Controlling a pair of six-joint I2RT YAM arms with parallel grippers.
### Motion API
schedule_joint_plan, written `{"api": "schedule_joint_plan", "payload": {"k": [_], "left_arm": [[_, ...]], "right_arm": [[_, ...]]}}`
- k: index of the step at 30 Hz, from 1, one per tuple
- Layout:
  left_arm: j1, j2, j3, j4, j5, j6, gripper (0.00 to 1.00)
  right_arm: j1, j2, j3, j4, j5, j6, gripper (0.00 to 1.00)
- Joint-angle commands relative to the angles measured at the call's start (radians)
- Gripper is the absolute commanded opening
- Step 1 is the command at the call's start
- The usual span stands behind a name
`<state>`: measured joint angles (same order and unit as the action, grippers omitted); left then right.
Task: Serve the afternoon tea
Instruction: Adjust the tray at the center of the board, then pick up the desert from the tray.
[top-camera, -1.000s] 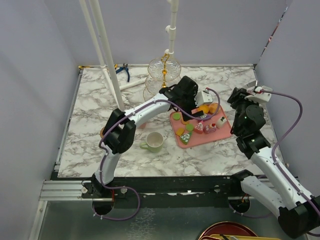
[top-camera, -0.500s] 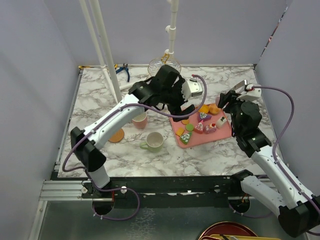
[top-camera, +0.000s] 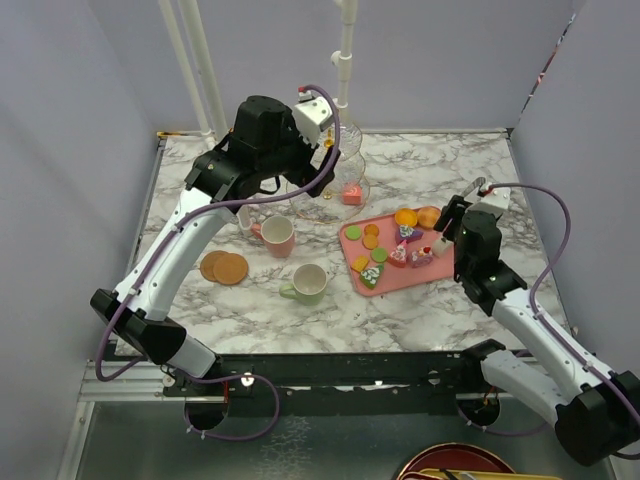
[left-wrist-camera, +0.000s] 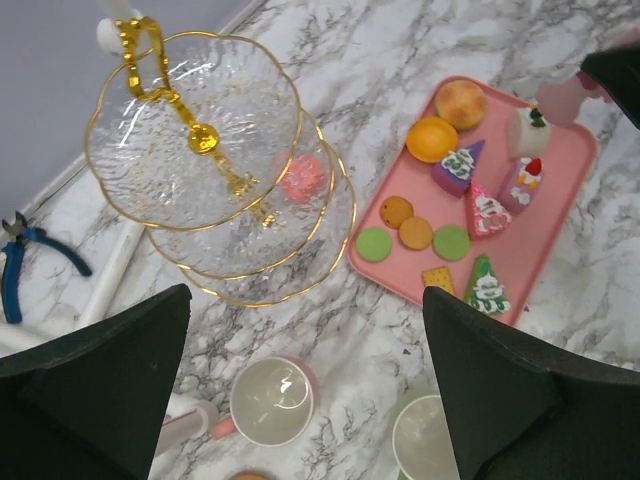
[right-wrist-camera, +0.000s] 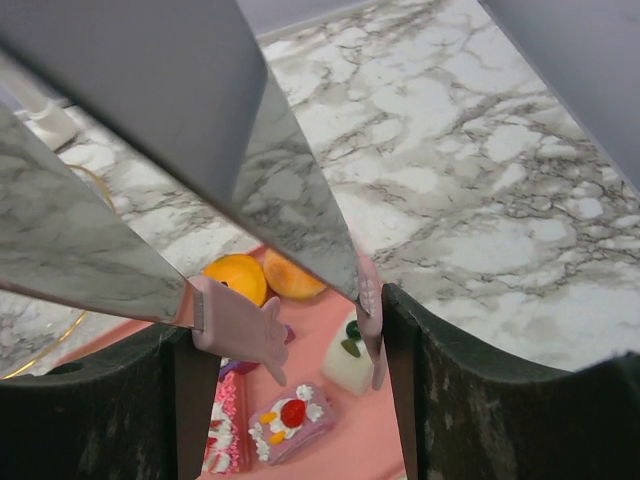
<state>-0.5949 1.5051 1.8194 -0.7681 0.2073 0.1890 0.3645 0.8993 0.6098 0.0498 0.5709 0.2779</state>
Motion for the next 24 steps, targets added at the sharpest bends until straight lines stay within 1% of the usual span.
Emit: {"api": "schedule_joint_plan", "payload": {"k": [1,6,10,14,18,24], "left_arm": [[0.043,-0.028,0.012,0.030,-0.113,-0.084,0.99],[0.062,-0.023,0.018,0.041,-0.161,-0.089,0.99],[0.071,-0.019,0.026,0.044,-0.170,-0.097,0.99],[0.073,-0.011,0.020,0.044,-0.166,-0.109,0.99],[0.073,-0.005,0.016,0.044,-0.166,-0.107,0.99],[0.073,0.011,0.027,0.043,-0.164,-0.108,0.99]], "right_arm": [[-0.006,-0.012,-0.046,0.004,0.131,0.066,0.63],[-0.006,-0.001,-0.099,0.049,0.135,0.125,0.64],[-0.006,0.023,-0.128,0.070,0.170,0.182,0.64],[-0.005,0.047,-0.155,0.129,0.160,0.194,0.64],[-0.005,0.096,-0.164,0.162,0.195,0.217,0.65],[-0.006,0.160,-0.180,0.275,0.204,0.195,0.66]]}}
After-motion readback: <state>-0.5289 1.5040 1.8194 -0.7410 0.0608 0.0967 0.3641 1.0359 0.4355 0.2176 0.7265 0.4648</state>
